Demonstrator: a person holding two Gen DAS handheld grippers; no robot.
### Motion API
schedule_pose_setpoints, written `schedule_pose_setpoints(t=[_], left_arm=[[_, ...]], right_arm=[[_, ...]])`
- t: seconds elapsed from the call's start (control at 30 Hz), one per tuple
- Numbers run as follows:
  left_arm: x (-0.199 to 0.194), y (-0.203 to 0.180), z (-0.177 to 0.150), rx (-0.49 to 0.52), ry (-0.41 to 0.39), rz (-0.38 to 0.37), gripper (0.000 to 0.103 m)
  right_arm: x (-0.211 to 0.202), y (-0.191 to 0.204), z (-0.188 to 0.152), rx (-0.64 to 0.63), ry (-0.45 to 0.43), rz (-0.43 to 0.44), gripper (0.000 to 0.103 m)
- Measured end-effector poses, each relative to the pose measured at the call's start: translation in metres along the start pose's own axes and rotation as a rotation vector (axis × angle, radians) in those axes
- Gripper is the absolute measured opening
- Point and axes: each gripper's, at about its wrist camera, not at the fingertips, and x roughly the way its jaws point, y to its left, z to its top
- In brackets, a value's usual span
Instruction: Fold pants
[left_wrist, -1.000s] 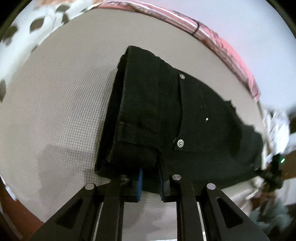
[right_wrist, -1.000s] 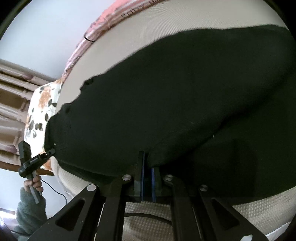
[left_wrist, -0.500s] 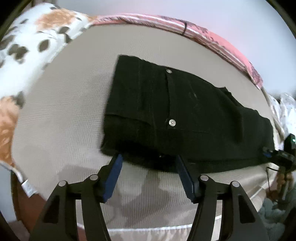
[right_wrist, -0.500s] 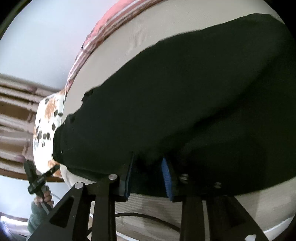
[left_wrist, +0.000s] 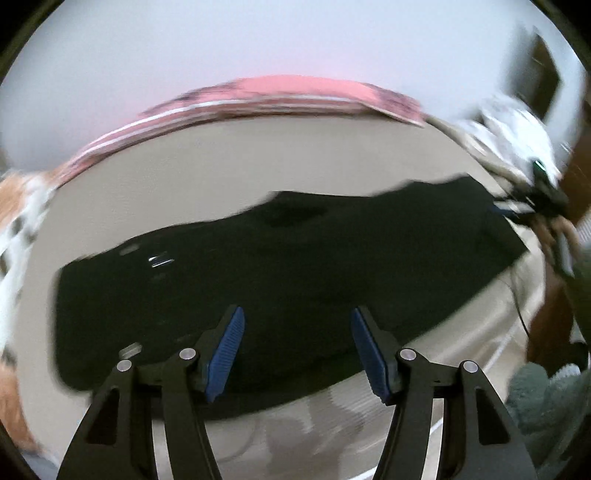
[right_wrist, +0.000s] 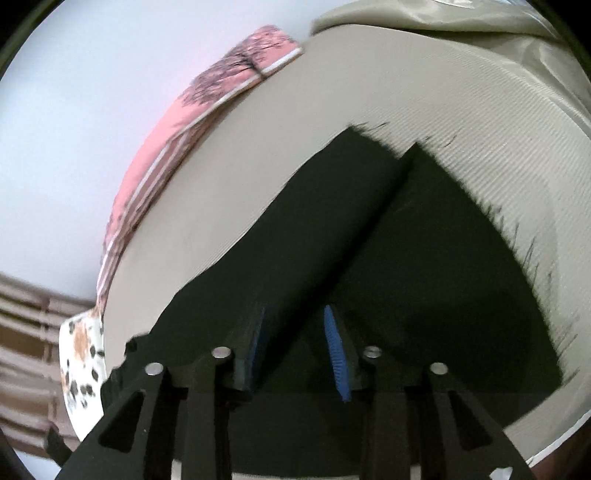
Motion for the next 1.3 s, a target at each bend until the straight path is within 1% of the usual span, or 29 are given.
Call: schedule_pose_setpoints(t=[0.07,0.2,0.3,0.33,0.37,0.5,0.6,0.7,0.73,0.87,0.9,0.93,0.97,1.0,1.03,1.1,1.13,1.17,1.23,1.3], left_arm=[[0.017,-0.027,0.009,0.065,0.019,-0.054,0.061],[0.043,-0.076,0.016,0.179,0.057,-0.112,0.061],[0.063,-0.108,0.014,0.246,0.100,-0.151,0.061],[0.067,-0.115,0.014,0.266,0.109,-0.165,0.061],[0.073,-0.124,0.014,0.285,0.116,-0.178,0.061],[0.094,-0.151,0.013,0.336,0.143,-0.200,0.061],[0.105,-0.163,0.013,0.339,0.157,-0.220,0.061],[0.115,-0.168,0.013,0.350,0.166,-0.205,0.061],[0.119,-0.168,0.012,0.348,0.173,-0.203,0.061],[0.122,-0.160,0.016,0.280,0.178,-0.224,0.060],[0.124,-0.159,0.018,0.270,0.178,-0.225,0.058],[0.126,-0.161,0.017,0.262,0.171,-0.219,0.052],[0.126,-0.160,0.017,0.259,0.163,-0.204,0.048],[0.127,-0.160,0.016,0.256,0.158,-0.184,0.040],[0.126,-0.159,0.017,0.250,0.154,-0.174,0.034],[0.127,-0.153,0.017,0.217,0.149,-0.165,0.027],[0.127,-0.150,0.017,0.203,0.148,-0.169,0.025],[0.126,-0.146,0.018,0.190,0.146,-0.172,0.024],[0.126,-0.143,0.017,0.175,0.146,-0.180,0.022],[0.127,-0.142,0.017,0.166,0.145,-0.191,0.022]], right_arm=[[0.005,-0.004,0.009,0.020,-0.005,0.009,0.034],[0.017,-0.009,0.020,0.059,-0.004,0.009,0.034],[0.024,-0.018,0.025,0.099,0.001,0.036,0.034],[0.024,-0.017,0.026,0.094,-0.004,0.041,0.029],[0.023,-0.014,0.027,0.074,-0.007,0.046,0.018],[0.019,-0.008,0.028,0.051,-0.009,0.057,0.010],[0.012,-0.001,0.029,0.048,-0.015,0.059,0.009],[0.006,0.018,0.034,0.007,-0.017,0.062,0.009],[0.006,0.027,0.040,0.001,-0.006,0.068,0.009],[0.021,0.057,0.062,-0.012,0.035,0.080,0.009],[0.030,0.067,0.069,-0.017,0.050,0.082,0.009],[0.039,0.076,0.074,-0.027,0.062,0.082,0.009],[0.048,0.085,0.078,-0.040,0.073,0.077,0.009],[0.056,0.093,0.081,-0.050,0.083,0.071,0.010],[0.069,0.105,0.085,-0.066,0.100,0.070,0.012],[0.086,0.119,0.090,-0.095,0.121,0.069,0.018],[0.093,0.125,0.093,-0.114,0.123,0.061,0.024],[0.097,0.130,0.095,-0.132,0.120,0.059,0.027],[0.096,0.132,0.098,-0.153,0.104,0.079,0.027],[0.089,0.125,0.101,-0.151,0.085,0.081,0.027]])
